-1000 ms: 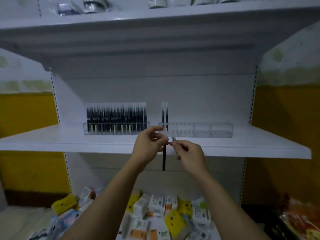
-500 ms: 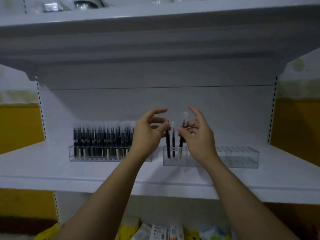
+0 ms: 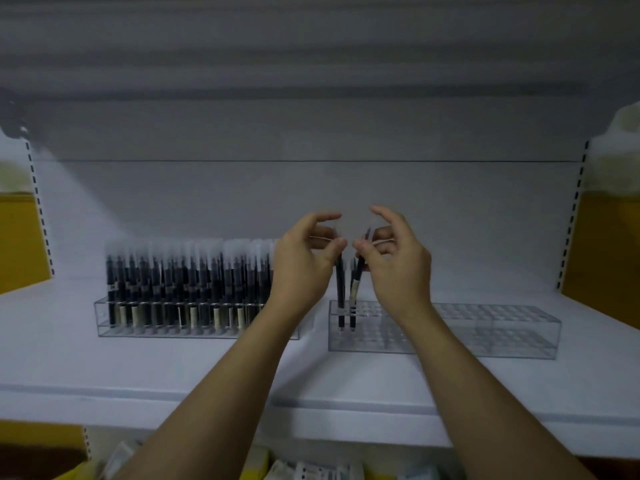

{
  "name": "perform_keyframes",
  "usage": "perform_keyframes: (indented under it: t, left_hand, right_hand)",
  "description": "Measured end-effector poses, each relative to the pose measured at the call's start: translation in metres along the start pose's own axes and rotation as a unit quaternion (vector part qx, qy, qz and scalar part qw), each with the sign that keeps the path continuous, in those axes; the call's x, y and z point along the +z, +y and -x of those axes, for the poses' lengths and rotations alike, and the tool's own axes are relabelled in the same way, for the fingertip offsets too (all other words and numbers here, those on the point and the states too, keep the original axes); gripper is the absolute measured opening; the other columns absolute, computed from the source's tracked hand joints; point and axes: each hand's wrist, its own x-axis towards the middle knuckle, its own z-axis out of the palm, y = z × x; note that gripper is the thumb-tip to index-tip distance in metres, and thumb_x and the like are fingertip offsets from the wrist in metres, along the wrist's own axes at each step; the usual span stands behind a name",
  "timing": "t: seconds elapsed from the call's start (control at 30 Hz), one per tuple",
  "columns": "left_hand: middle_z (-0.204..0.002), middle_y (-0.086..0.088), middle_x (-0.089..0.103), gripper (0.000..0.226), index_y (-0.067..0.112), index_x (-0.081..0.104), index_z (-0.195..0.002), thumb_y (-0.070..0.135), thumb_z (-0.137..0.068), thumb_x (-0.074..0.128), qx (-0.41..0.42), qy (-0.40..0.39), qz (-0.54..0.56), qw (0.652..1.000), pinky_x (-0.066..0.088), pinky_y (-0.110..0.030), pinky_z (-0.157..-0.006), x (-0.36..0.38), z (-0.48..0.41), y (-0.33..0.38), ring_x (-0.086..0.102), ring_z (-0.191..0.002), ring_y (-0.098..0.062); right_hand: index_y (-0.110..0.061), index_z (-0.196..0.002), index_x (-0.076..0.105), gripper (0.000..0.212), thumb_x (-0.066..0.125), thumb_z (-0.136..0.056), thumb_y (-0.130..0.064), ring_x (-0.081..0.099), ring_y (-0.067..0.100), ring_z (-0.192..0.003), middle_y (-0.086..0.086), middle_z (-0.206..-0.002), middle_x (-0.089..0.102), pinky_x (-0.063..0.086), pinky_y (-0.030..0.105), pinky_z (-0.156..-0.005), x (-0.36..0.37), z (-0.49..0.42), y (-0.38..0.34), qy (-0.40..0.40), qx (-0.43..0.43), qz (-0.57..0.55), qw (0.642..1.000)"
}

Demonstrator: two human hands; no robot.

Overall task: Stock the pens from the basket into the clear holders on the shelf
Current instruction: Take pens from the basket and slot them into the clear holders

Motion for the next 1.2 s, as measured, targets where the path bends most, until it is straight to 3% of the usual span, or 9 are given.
perform_keyframes:
  t: [0.2,0.33,0.47,0.57,0.67,0.73,0.87,1.07,1.2]
  left_hand:
    - [-0.084,0.011,0.066,0.026,0.032,0.063,-0.107,0.020,-0.085,0.071,-0.029,-0.055,-0.064,0.996,0.048,-0.007,-0.065,0.005,0.013,-0.015,0.062,-0.077,0.005]
    - [-0.086,0.014,0.062,0.026,0.030,0.063,-0.108,0.019,-0.085,0.071,-0.023,-0.042,-0.077,0.996,0.048,-0.006,-0.066,0.005,0.016,-0.017,0.060,-0.077,0.005]
    - [-0.085,0.010,0.062,0.030,0.029,0.061,-0.114,0.016,-0.088,0.068,-0.033,-0.061,-0.084,0.994,0.043,-0.001,-0.065,0.003,0.018,-0.015,0.059,-0.075,0.004]
    - [-0.087,0.008,0.063,0.032,0.027,0.060,-0.119,0.016,-0.089,0.066,-0.036,-0.074,-0.090,0.993,0.043,0.000,-0.063,0.001,0.019,-0.013,0.059,-0.077,0.002]
    - [-0.100,0.009,0.064,0.045,0.031,0.054,-0.132,0.016,-0.090,0.065,-0.034,-0.098,-0.120,0.987,0.044,-0.002,-0.065,-0.003,0.022,-0.009,0.060,-0.083,0.002]
    - [-0.112,0.010,0.061,0.058,0.035,0.042,-0.141,0.018,-0.090,0.065,-0.028,-0.110,-0.152,0.982,0.046,-0.012,-0.080,-0.007,0.028,-0.007,0.057,-0.094,-0.001]
    - [-0.125,0.006,0.055,0.050,0.032,0.048,-0.136,0.025,-0.090,0.064,0.007,-0.082,-0.202,0.976,0.046,-0.035,-0.099,-0.020,0.052,-0.003,0.051,-0.114,-0.013]
    - [-0.124,0.004,0.055,0.035,0.025,0.058,-0.124,0.027,-0.090,0.064,0.060,-0.079,-0.268,0.958,0.040,-0.025,-0.091,-0.041,0.115,0.005,0.049,-0.113,-0.016]
    - [-0.111,0.000,0.058,0.025,0.019,0.064,-0.111,0.029,-0.088,0.064,0.078,-0.043,-0.307,0.948,0.039,-0.026,-0.084,-0.061,0.175,-0.003,0.052,-0.103,-0.021]
  right_hand:
    - [-0.026,-0.124,0.059,0.044,0.073,-0.084,-0.015,0.062,0.005,-0.069,-0.013,-0.079,0.056,0.054,0.016,-0.062,-0.006,0.001,0.005,-0.020,0.019,0.037,0.999]
    - [-0.032,-0.129,0.055,0.040,0.065,-0.091,-0.025,0.062,0.007,-0.074,-0.009,-0.090,0.061,0.055,0.024,-0.068,-0.004,0.011,0.010,-0.122,0.030,0.149,0.981]
    - [-0.043,-0.145,0.031,0.059,0.051,-0.096,-0.018,0.060,0.011,-0.075,-0.006,-0.089,0.063,0.050,0.024,-0.065,-0.014,0.021,0.006,-0.199,0.043,0.235,0.951]
    - [-0.046,-0.149,0.019,0.068,0.050,-0.096,-0.016,0.062,0.015,-0.077,-0.002,-0.088,0.065,0.055,0.033,-0.073,-0.019,0.022,-0.004,-0.245,0.053,0.253,0.934]
    - [-0.045,-0.151,0.003,0.080,0.054,-0.095,-0.018,0.063,0.019,-0.086,0.002,-0.105,0.066,0.055,0.036,-0.081,-0.020,0.023,-0.014,-0.266,0.056,0.262,0.926]
    - [-0.045,-0.151,-0.002,0.087,0.058,-0.094,-0.020,0.061,0.019,-0.099,0.002,-0.122,0.058,0.052,0.034,-0.087,-0.023,0.026,-0.018,-0.258,0.055,0.262,0.928]
    - [-0.043,-0.150,0.011,0.080,0.062,-0.092,-0.026,0.054,0.016,-0.111,-0.003,-0.132,0.049,0.049,0.035,-0.094,-0.032,0.040,-0.028,-0.230,0.043,0.277,0.932]
    - [-0.036,-0.145,0.034,0.060,0.061,-0.092,-0.027,0.046,0.007,-0.118,-0.011,-0.133,0.044,0.034,0.016,-0.093,-0.040,0.100,-0.050,-0.227,-0.013,0.244,0.943]
    - [-0.029,-0.125,0.055,0.038,0.065,-0.088,-0.028,0.048,0.008,-0.114,-0.011,-0.123,0.048,0.041,0.022,-0.095,-0.036,0.159,-0.056,-0.211,-0.035,0.215,0.953]
